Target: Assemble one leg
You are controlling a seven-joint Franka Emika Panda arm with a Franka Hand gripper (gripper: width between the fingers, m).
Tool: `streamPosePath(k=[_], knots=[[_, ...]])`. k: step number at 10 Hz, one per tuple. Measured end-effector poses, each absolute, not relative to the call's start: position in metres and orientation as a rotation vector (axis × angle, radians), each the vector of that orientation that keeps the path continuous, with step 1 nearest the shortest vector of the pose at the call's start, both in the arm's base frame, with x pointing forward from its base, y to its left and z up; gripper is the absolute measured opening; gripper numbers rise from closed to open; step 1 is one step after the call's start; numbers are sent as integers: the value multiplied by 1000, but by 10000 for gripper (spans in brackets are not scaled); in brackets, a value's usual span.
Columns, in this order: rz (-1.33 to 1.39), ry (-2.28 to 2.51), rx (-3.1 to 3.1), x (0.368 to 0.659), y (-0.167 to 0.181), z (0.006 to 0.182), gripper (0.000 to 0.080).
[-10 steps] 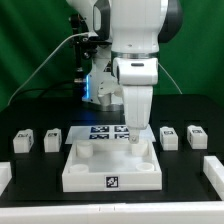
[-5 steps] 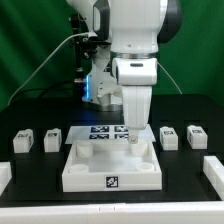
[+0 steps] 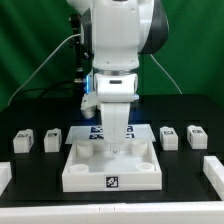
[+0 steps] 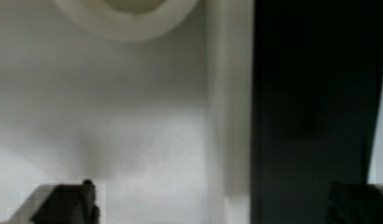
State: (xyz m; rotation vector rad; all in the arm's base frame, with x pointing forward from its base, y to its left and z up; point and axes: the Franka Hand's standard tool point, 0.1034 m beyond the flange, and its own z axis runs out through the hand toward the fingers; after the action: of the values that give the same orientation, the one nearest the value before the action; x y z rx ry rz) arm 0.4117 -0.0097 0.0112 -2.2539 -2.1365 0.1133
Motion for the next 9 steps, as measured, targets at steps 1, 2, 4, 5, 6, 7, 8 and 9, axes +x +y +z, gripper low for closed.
streamPosePath(k=[1, 2, 4, 5, 6, 7, 8, 9], knots=[[114, -2129, -2257, 411, -11, 9, 650], [113, -2129, -2258, 411, -11, 9, 650], [115, -2128, -2258, 411, -11, 9, 525], [115, -2128, -2258, 411, -11, 9, 329], [115, -2128, -2258, 411, -11, 9, 329], [115, -2128, -2258, 411, -11, 8, 157], [108, -2131, -2260, 412, -11, 9, 157], [102, -2132, -2263, 413, -11, 10, 65]])
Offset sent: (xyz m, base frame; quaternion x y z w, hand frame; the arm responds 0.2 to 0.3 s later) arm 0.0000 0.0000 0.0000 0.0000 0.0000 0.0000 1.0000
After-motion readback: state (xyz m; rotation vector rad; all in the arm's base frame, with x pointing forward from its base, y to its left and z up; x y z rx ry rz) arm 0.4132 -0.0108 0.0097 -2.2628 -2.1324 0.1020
